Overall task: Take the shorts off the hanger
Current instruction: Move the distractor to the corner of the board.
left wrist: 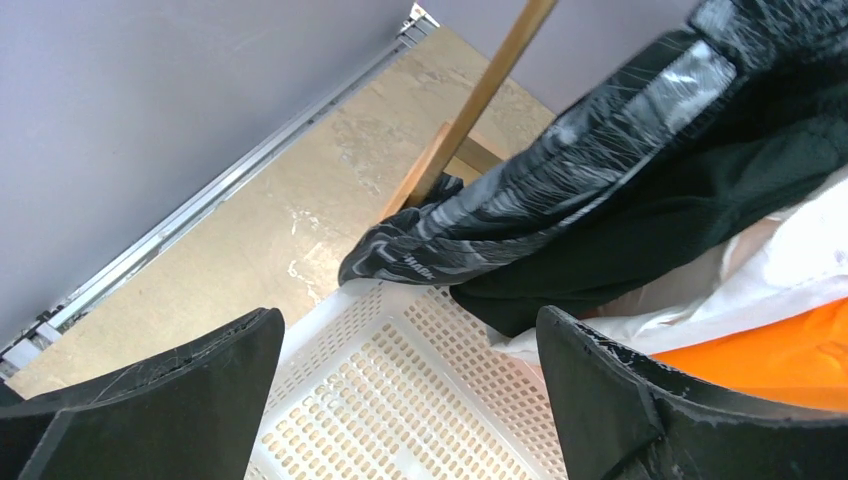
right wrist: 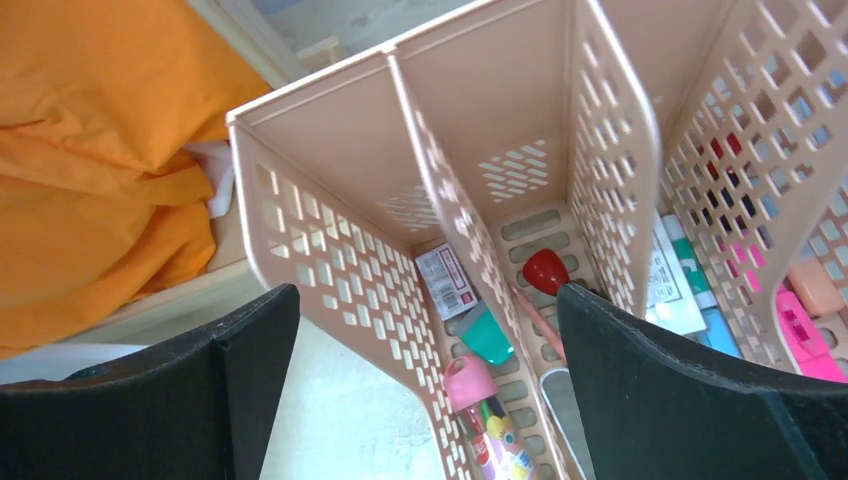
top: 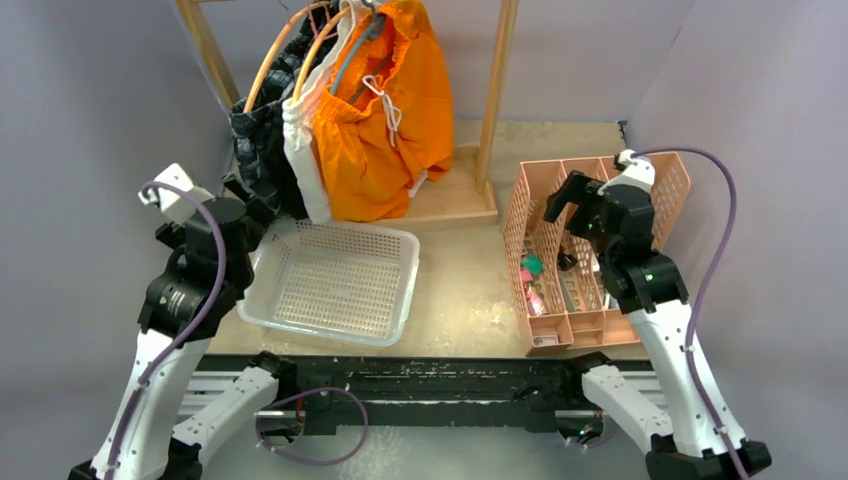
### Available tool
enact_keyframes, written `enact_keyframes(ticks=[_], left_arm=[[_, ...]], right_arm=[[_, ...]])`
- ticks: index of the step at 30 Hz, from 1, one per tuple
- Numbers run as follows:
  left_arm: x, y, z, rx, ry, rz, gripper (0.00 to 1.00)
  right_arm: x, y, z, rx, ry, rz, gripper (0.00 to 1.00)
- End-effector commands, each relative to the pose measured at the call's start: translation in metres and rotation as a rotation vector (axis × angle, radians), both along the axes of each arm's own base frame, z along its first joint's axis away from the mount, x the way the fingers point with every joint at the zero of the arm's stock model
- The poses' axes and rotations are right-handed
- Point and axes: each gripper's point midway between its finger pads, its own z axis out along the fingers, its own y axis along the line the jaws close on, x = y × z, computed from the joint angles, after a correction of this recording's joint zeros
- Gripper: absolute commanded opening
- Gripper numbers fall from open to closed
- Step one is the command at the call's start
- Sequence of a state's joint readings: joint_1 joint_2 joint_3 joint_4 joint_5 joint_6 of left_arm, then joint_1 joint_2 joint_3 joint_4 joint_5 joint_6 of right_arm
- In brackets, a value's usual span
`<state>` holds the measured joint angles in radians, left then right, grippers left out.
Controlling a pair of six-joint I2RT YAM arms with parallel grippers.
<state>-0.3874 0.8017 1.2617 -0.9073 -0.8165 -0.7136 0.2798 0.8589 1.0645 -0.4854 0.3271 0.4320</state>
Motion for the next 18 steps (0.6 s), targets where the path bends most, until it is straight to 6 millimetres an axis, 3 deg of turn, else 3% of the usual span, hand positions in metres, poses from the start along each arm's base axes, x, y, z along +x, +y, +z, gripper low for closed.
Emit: enact_keyframes(ticks=[1, 9, 13, 18], left_arm=[[-0.015, 0.012, 0.0, -0.045, -0.038, 0.036, 0.98], [-0.04, 0.011, -0.036, -0.237, -0.049, 0.063, 0.99], [-0.043, 0.002, -0.061, -0.365, -0.034, 0.084, 0.97], [-0.036, -0.011, -0.098, -0.355, 0.113, 0.044, 0.96]], right_arm=[[-0.012, -0.011, -0.003, 0.04, 0.003, 0.025, 0.99], [-0.027, -0.037, -0.017, 0.149, 0.064, -0.094, 0.99], [-0.031, -0.038, -0.048, 0.226, 0.195, -0.143, 1.0], [-0.024, -0.037, -0.092, 0.3, 0.313, -0.185, 1.0]])
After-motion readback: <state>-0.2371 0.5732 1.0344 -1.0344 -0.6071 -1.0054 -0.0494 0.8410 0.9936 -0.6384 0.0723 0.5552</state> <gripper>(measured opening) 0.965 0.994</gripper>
